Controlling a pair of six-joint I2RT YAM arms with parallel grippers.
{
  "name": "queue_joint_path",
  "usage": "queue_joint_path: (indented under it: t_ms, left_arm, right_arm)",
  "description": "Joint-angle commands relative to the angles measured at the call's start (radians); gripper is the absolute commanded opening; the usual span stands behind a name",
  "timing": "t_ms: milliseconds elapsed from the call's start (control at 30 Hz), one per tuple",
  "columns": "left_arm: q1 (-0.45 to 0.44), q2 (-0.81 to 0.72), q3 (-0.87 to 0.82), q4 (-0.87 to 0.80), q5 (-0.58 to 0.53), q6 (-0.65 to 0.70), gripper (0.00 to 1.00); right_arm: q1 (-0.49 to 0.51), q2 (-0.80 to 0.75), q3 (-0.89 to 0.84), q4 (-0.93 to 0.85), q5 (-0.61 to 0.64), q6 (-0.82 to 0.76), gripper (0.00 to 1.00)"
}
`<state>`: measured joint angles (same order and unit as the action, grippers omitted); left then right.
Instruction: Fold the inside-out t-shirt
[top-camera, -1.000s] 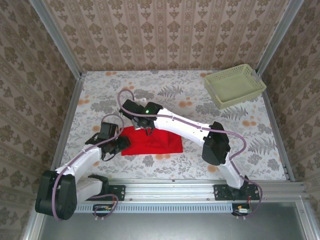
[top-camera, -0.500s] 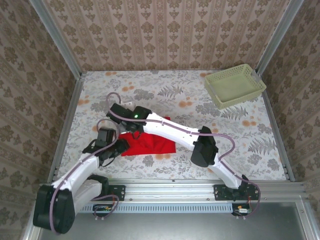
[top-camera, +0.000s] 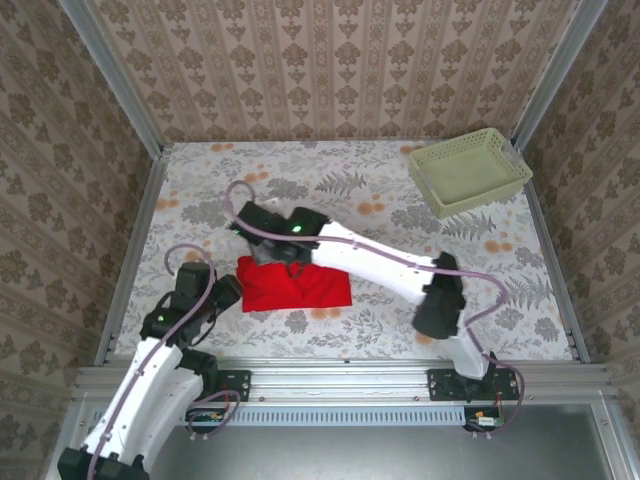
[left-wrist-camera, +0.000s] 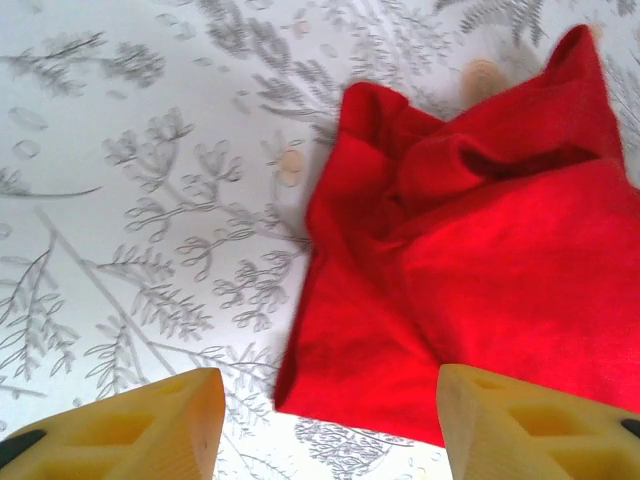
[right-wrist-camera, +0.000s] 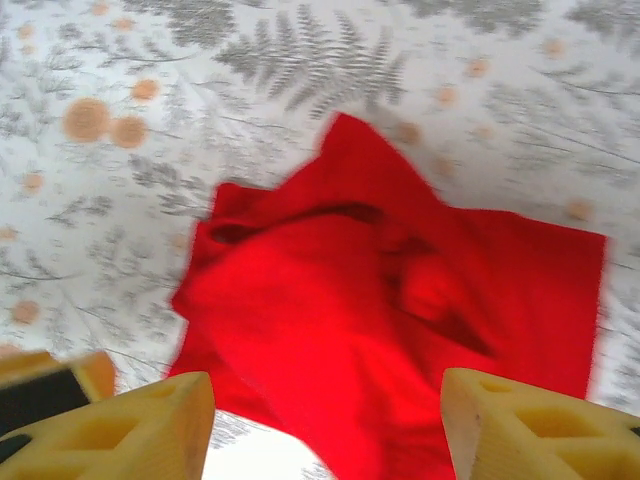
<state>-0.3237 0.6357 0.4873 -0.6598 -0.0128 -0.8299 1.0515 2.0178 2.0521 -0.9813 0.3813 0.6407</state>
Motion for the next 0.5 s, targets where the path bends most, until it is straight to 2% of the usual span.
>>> queue_joint_path:
  t_ms: [0, 67, 133, 233, 333, 400, 467]
  left_arm:
    - [-0.09, 0.169, 0.107, 0.069, 0.013, 0.08, 0.63]
    - [-0.18, 0.314, 0.193, 0.085, -0.043, 0.117, 0.69]
    - [-0.205, 0.429, 0.261, 0.1, -0.085, 0.146, 0.71]
    - [-0.191, 0.554, 0.332, 0.145, -0.091, 0.193, 0.75]
    - [-0.183, 0.664, 0.389, 0.16, -0.106, 0.231, 0.78]
    - [-0.178, 0.739, 0.417, 0.15, -0.11, 0.239, 0.78]
    - [-0.172, 0.787, 0.416, 0.153, -0.102, 0.231, 0.71]
  right_arm:
    - [-0.141, -0.109, -0.242, 0.151, -0.033, -0.044, 0.62]
    - [-0.216, -0.133, -0.361, 0.235, -0.091, -0.058, 0.6]
    - [-0.269, -0.12, -0.421, 0.288, -0.132, -0.08, 0.59]
    - [-0.312, -0.083, -0.462, 0.349, -0.205, -0.12, 0.57]
    - [-0.317, -0.048, -0.471, 0.393, -0.214, -0.138, 0.58]
    - [-0.327, -0.014, -0.465, 0.408, -0.239, -0.134, 0.58]
    - [-0.331, 0.027, -0.455, 0.414, -0.248, -0.121, 0.58]
